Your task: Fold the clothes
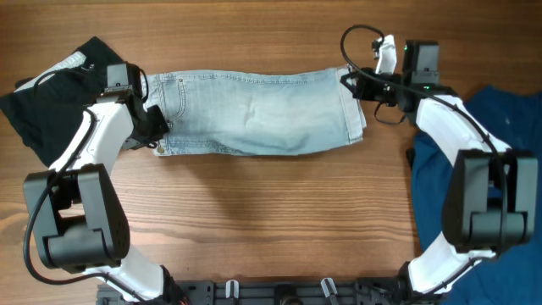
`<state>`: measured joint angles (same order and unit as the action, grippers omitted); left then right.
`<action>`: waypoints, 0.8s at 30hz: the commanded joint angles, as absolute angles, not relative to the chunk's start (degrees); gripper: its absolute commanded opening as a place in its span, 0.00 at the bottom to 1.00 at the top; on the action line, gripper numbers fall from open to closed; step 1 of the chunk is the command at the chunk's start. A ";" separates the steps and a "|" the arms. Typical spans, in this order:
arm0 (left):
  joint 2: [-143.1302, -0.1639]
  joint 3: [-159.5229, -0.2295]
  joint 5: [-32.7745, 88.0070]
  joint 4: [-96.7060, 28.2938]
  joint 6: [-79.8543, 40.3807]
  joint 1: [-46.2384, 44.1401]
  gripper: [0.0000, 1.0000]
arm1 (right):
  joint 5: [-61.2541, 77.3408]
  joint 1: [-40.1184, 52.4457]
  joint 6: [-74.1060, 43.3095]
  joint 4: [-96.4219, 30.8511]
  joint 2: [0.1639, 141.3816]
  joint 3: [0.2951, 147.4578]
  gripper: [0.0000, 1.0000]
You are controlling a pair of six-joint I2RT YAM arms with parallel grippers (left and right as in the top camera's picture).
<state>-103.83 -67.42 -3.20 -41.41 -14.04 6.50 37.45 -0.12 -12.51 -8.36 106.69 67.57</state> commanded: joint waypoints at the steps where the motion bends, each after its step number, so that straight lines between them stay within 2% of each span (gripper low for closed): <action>1: -104.60 -68.05 -4.14 -40.99 -13.72 6.90 0.17 | 35.62 -0.03 -12.62 -7.55 104.79 69.38 0.04; 4: -104.60 -68.05 -4.14 -41.04 -13.72 6.90 0.21 | 40.47 -0.01 -13.02 -8.19 104.77 69.38 0.04; 5: -104.60 -68.05 -4.14 -41.01 -13.72 6.87 0.23 | 39.75 -0.03 -14.20 -9.56 104.77 69.38 0.23; 6: -104.60 -68.05 -4.12 -41.01 -13.74 6.90 0.26 | 34.87 -0.03 -15.27 -13.93 104.77 69.38 0.47; 8: -104.60 -68.05 -3.90 -41.04 -13.74 6.87 0.29 | 23.77 -0.03 -15.22 -22.37 104.79 69.28 0.54; 11: -104.60 -68.05 -3.92 -41.04 -13.72 6.87 0.31 | 15.11 -0.03 -15.18 -29.87 104.79 68.38 0.52; 14: -104.60 -68.05 -3.92 -41.01 -13.72 6.87 0.31 | 16.36 -0.01 -14.98 -32.18 104.81 66.37 0.34; 19: -104.60 -68.05 -3.92 -41.32 -13.72 6.87 0.31 | 18.31 0.25 -15.03 -31.05 107.37 63.05 0.33; 21: -104.60 -68.05 -3.92 -41.45 -13.72 6.87 0.31 | 21.93 0.23 -13.58 -29.58 108.44 62.87 0.31; 24: -104.60 -68.05 -3.92 -41.45 -13.72 6.87 0.31 | 38.68 0.10 -0.01 -24.40 108.47 63.07 0.24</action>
<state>-103.90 -67.42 -3.40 -41.17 -14.04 6.50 23.20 -0.08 -11.77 -27.35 107.37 63.22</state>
